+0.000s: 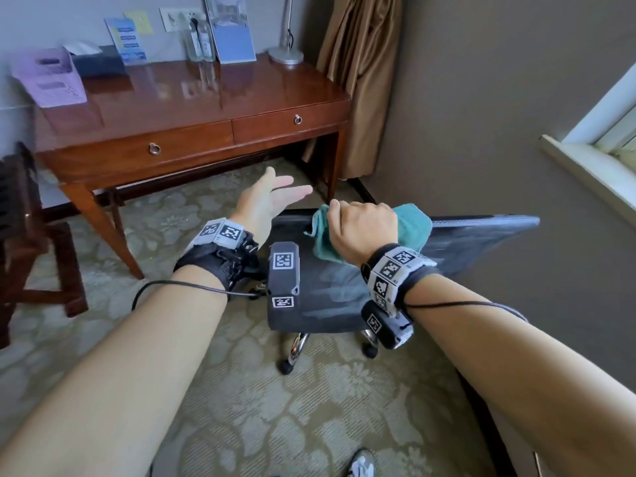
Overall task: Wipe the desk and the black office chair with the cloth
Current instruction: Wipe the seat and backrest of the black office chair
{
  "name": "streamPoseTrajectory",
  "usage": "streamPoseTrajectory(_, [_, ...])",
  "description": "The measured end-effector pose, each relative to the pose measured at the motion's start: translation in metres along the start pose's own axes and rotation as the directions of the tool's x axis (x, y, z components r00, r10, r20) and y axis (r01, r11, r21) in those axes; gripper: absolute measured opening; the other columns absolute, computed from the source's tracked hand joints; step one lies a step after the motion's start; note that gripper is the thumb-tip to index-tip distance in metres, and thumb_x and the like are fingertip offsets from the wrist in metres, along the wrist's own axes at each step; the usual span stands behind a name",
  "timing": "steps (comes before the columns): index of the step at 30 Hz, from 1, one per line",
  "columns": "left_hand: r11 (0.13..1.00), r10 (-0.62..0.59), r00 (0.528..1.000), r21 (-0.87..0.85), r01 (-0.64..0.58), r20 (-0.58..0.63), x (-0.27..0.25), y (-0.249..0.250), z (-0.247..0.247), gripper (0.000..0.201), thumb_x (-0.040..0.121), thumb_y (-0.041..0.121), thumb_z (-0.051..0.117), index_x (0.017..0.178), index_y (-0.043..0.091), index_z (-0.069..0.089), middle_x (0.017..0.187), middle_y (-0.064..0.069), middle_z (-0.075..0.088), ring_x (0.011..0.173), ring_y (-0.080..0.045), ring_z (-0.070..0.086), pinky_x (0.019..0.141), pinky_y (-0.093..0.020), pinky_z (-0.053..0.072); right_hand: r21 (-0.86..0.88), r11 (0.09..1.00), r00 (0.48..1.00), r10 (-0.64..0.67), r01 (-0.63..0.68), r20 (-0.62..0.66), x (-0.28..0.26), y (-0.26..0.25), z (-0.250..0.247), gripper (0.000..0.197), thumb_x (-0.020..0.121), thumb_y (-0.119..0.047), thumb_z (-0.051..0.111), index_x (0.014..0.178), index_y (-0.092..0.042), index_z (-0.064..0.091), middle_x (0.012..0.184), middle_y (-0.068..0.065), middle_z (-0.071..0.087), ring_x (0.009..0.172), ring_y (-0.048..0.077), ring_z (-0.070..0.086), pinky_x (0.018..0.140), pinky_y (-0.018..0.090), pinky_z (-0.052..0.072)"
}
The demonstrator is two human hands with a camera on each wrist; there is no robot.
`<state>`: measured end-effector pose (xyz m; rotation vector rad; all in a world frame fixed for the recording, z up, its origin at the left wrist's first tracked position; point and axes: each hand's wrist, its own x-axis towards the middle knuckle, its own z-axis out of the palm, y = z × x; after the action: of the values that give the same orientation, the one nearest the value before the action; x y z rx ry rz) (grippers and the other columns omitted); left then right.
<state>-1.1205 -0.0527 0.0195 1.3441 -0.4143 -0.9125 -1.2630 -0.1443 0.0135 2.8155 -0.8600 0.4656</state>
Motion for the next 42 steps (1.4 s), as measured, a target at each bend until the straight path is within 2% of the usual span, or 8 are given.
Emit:
streamPoseTrajectory(4, [0.997, -0.072, 0.997, -0.003, 0.072, 0.027, -0.005, -0.005, 0.007, 0.059, 0.103, 0.049, 0.018, 0.124, 0.007, 0.055, 0.115, -0.011, 0.069, 0.105, -0.016, 0.063, 0.090, -0.027, 0.044, -0.032, 0.988, 0.989, -0.150, 0.150, -0.001, 0.014, -0.054, 0.001, 0.040, 0.084, -0.026, 0.034, 0.054, -0.016, 0.058, 0.047, 0.002, 0.057, 0.037, 0.022, 0.053, 0.050, 0.025, 0.024])
streamPoseTrajectory(7, [0.993, -0.072, 0.994, 0.087, 0.078, -0.078, -0.003, -0.017, 0.005, 0.059, 0.102, 0.049, 0.023, 0.120, 0.008, 0.062, 0.118, -0.008, 0.068, 0.108, -0.019, 0.062, 0.097, -0.033, 0.046, -0.018, 0.978, 0.952, -0.199, 0.209, 0.234, 0.023, -0.066, -0.003, 0.039, 0.096, -0.030, 0.033, 0.085, -0.011, 0.066, 0.084, 0.008, 0.070, 0.075, 0.029, 0.066, 0.061, 0.031, 0.031])
streamPoseTrajectory(11, [0.988, -0.023, 0.992, 0.148, 0.041, -0.120, 0.000, -0.033, 0.013, 0.056, 0.102, 0.048, 0.024, 0.113, 0.012, 0.065, 0.113, -0.006, 0.068, 0.110, -0.022, 0.060, 0.104, -0.039, 0.041, 0.021, 0.971, 0.946, -0.236, 0.237, 0.220, 0.020, -0.032, -0.009, 0.043, 0.100, -0.041, 0.024, 0.080, -0.019, 0.055, 0.092, 0.008, 0.069, 0.082, 0.033, 0.063, 0.062, 0.032, 0.033])
streamPoseTrajectory(19, [0.957, 0.071, 0.986, 0.290, -0.025, -0.150, 0.001, -0.022, 0.044, 0.046, 0.100, 0.040, 0.035, 0.106, 0.010, 0.068, 0.104, -0.005, 0.072, 0.099, -0.015, 0.064, 0.077, -0.022, 0.042, 0.045, 0.996, 0.989, 0.070, -0.077, 0.127, -0.022, 0.119, -0.018, 0.051, 0.093, -0.046, 0.018, 0.062, -0.017, 0.046, 0.073, 0.009, 0.063, 0.074, 0.036, 0.060, 0.060, 0.031, 0.032])
streamPoseTrajectory(24, [0.881, 0.155, 0.985, 0.461, -0.102, -0.078, 0.000, -0.020, 0.105, 0.029, 0.083, 0.036, 0.048, 0.065, 0.024, 0.067, 0.074, 0.007, 0.071, 0.091, -0.022, 0.068, 0.095, -0.039, 0.050, 0.023, 0.998, 0.996, 0.052, -0.054, 0.074, -0.030, 0.116, -0.014, 0.051, 0.095, -0.036, 0.026, 0.061, -0.015, 0.058, 0.071, 0.009, 0.067, 0.070, 0.032, 0.060, 0.063, 0.030, 0.033])
streamPoseTrajectory(30, [0.831, 0.212, 0.973, 0.540, -0.132, -0.087, -0.002, -0.027, 0.188, 0.029, 0.087, 0.025, 0.047, 0.068, 0.019, 0.068, 0.079, 0.003, 0.072, 0.091, -0.024, 0.068, 0.093, -0.038, 0.051, 0.095, 0.981, 0.976, -0.178, 0.167, 0.128, -0.038, 0.129, -0.014, 0.040, 0.099, -0.038, 0.019, 0.074, -0.021, 0.045, 0.083, 0.005, 0.068, 0.078, 0.033, 0.062, 0.064, 0.034, 0.038])
streamPoseTrajectory(37, [0.494, 0.410, 0.900, 0.865, -0.085, -0.146, 0.003, -0.036, 0.205, 0.038, 0.095, 0.024, 0.037, 0.088, 0.002, 0.067, 0.091, -0.014, 0.070, 0.090, -0.035, 0.060, 0.083, -0.040, 0.048, 0.164, 0.981, 0.992, -0.117, 0.107, 0.055, -0.036, 0.236, 0.002, 0.047, 0.088, -0.039, 0.010, 0.069, -0.019, 0.048, 0.074, 0.008, 0.065, 0.074, 0.034, 0.061, 0.061, 0.035, 0.037])
streamPoseTrajectory(42, [0.278, 0.432, 0.890, 0.961, 0.019, -0.142, 0.005, -0.057, 0.207, 0.055, 0.100, 0.038, 0.026, 0.057, 0.009, 0.046, 0.065, -0.010, 0.059, 0.062, -0.028, 0.051, 0.059, -0.032, 0.040, 0.208, 0.978, 0.999, 0.021, -0.013, -0.039, -0.024, 0.296, 0.016, 0.041, 0.084, -0.035, 0.013, 0.064, -0.018, 0.044, 0.071, 0.012, 0.063, 0.073, 0.034, 0.055, 0.069, 0.038, 0.037])
